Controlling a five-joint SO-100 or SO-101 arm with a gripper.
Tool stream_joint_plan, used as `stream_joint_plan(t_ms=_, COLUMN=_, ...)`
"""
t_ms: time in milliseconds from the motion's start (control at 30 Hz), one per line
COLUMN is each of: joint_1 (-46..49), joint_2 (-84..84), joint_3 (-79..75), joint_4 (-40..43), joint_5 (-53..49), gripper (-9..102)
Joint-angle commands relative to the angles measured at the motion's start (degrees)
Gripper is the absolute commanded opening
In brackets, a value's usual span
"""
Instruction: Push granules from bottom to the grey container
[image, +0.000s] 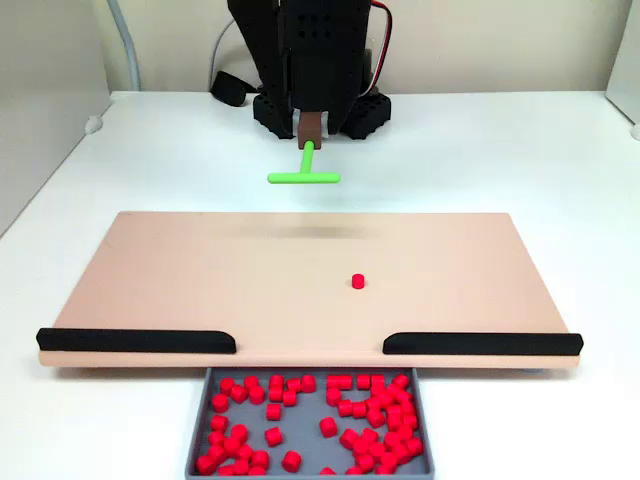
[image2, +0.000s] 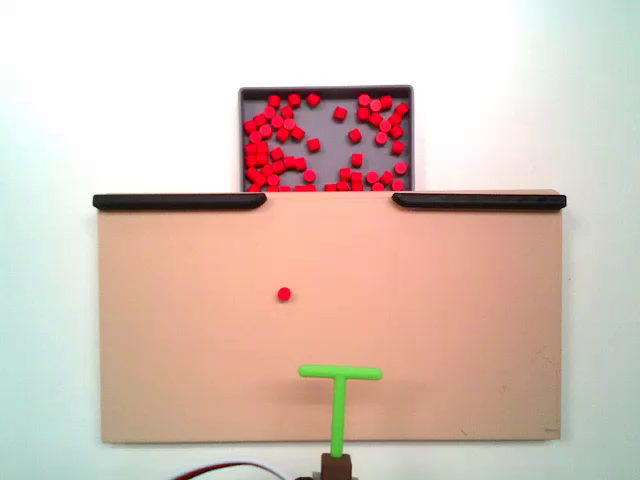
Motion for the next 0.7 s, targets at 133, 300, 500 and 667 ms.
stream_joint_plan(t_ms=133, joint_1=0.53, joint_2=1.49, joint_3=-1.49, joint_4=-0.18, joint_5=0.26, gripper=0)
stream_joint_plan(t_ms=300, joint_1=0.53, joint_2=0.97, joint_3=-1.49, joint_4=-0.18, joint_5=0.26, gripper=0)
stream_joint_plan(t_ms=500, joint_1=0.53, joint_2=0.62, joint_3=-1.49, joint_4=-0.18, joint_5=0.26, gripper=0)
stream_joint_plan(t_ms=667, joint_1=0.26, joint_2=0.7, joint_3=-1.49, joint_4=-0.18, joint_5=0.26, gripper=0)
